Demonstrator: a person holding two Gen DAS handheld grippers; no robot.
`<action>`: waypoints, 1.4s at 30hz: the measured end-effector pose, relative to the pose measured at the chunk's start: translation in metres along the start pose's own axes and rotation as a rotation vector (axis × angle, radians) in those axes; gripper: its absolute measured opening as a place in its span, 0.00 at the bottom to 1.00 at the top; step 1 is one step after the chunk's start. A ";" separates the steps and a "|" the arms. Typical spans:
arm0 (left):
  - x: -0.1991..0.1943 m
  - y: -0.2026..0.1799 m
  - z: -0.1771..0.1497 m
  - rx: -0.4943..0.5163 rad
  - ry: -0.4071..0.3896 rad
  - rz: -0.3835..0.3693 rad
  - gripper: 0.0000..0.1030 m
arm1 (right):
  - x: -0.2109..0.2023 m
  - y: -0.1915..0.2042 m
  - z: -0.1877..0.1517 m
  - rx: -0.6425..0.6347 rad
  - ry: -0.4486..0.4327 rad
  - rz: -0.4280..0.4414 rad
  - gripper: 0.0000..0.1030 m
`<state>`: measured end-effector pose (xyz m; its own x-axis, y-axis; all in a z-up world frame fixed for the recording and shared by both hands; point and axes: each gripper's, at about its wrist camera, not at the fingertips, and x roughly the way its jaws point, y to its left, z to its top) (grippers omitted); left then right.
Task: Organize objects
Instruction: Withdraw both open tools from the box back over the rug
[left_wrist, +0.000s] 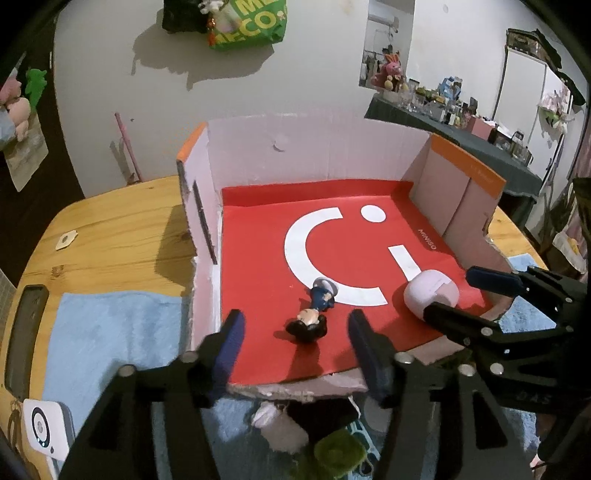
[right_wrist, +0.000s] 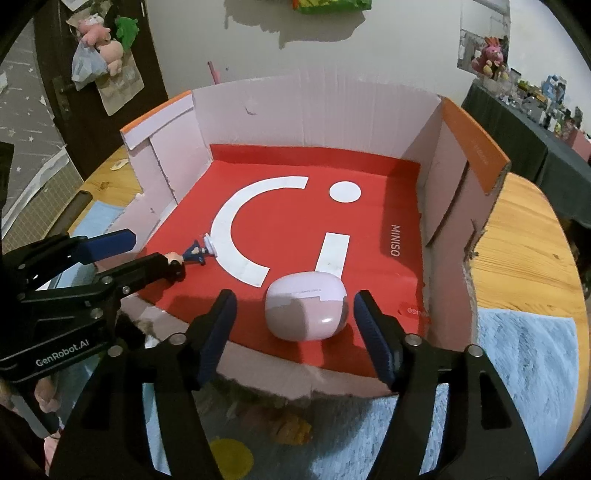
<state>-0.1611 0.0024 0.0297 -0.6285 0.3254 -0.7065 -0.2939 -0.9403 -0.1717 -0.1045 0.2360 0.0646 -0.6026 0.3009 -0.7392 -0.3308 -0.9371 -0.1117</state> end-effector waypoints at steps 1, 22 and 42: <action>-0.002 0.000 -0.001 0.000 -0.005 0.000 0.63 | -0.003 0.001 -0.001 0.000 -0.005 0.000 0.68; -0.040 0.000 -0.018 -0.005 -0.078 -0.020 0.88 | -0.052 0.009 -0.018 -0.012 -0.110 -0.030 0.93; -0.054 0.004 -0.034 -0.029 -0.087 -0.032 0.94 | -0.074 0.018 -0.038 -0.007 -0.142 -0.022 0.95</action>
<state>-0.1039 -0.0224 0.0437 -0.6799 0.3618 -0.6379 -0.2947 -0.9313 -0.2141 -0.0383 0.1905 0.0922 -0.6925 0.3426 -0.6349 -0.3401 -0.9311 -0.1314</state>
